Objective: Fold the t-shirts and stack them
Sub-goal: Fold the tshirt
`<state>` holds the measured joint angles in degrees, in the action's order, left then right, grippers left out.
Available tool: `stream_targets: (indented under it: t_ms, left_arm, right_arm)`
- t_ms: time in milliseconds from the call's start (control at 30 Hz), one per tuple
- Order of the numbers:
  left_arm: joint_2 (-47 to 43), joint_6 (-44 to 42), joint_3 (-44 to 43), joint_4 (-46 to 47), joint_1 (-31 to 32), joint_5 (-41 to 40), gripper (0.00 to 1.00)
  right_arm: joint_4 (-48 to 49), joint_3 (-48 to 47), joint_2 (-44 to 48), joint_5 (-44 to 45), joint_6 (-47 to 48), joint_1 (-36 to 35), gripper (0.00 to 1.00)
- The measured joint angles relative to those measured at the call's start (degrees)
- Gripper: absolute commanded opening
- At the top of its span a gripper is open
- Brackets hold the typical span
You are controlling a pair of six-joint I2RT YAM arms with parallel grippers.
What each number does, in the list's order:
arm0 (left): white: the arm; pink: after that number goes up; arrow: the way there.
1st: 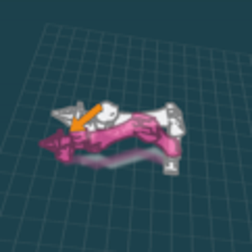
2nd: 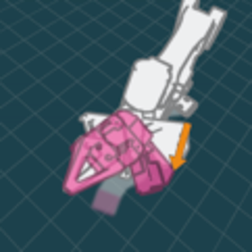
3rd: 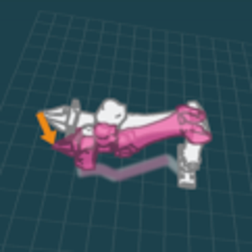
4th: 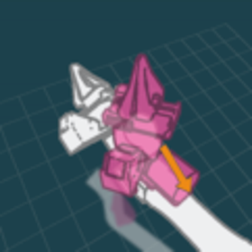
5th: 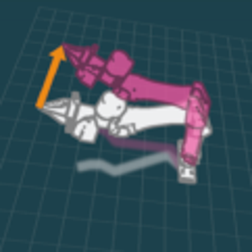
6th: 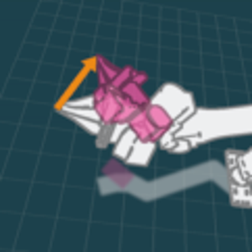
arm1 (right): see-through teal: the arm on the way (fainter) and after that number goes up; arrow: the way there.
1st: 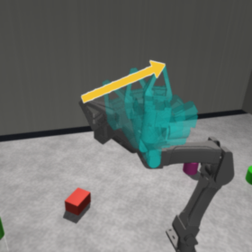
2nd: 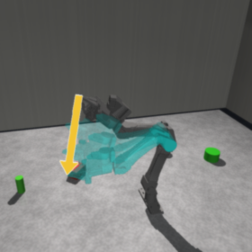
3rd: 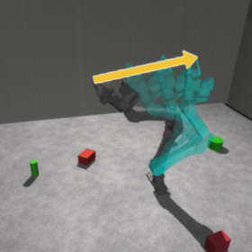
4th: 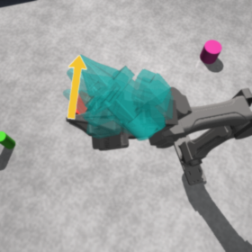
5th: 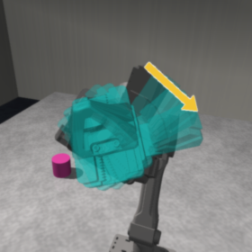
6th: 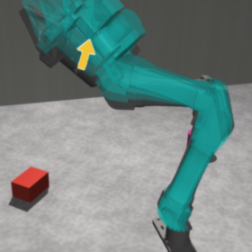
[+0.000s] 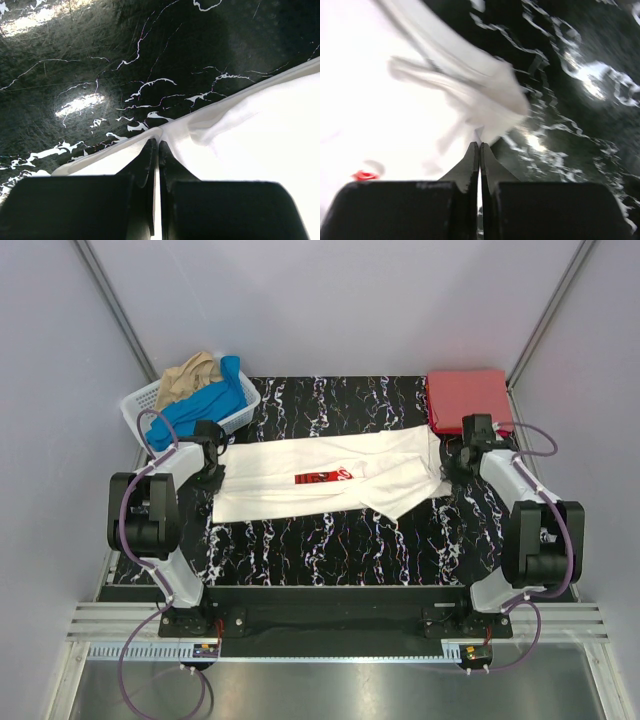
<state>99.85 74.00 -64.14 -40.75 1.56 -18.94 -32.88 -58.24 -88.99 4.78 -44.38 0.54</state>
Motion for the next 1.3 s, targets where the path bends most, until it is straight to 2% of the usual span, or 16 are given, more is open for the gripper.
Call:
stream_targets:
  t_ms: [167, 467, 800, 1300]
  left_arm:
    - [0.0, 0.07, -0.68, -0.11, -0.02, 0.0, 0.0]
    - [1.53, 2.21, -2.25, -0.13, -0.42, 0.26, 0.0]
    - [4.98, 3.28, -4.31, -0.33, -0.55, 0.46, 0.0]
    - [5.42, 4.59, -4.98, -1.44, -0.55, 0.02, 0.0]
  right_arm:
    - [0.96, -9.14, -1.25, -1.53, 0.63, 0.0, 0.0]
    - [1.11, -23.26, -12.87, -5.79, 3.48, 0.0, 0.0]
    - [0.22, -27.04, -14.47, -6.36, 4.87, 0.0, 0.0]
    - [-0.9, -35.93, -26.34, -9.05, 8.22, 0.0, 0.0]
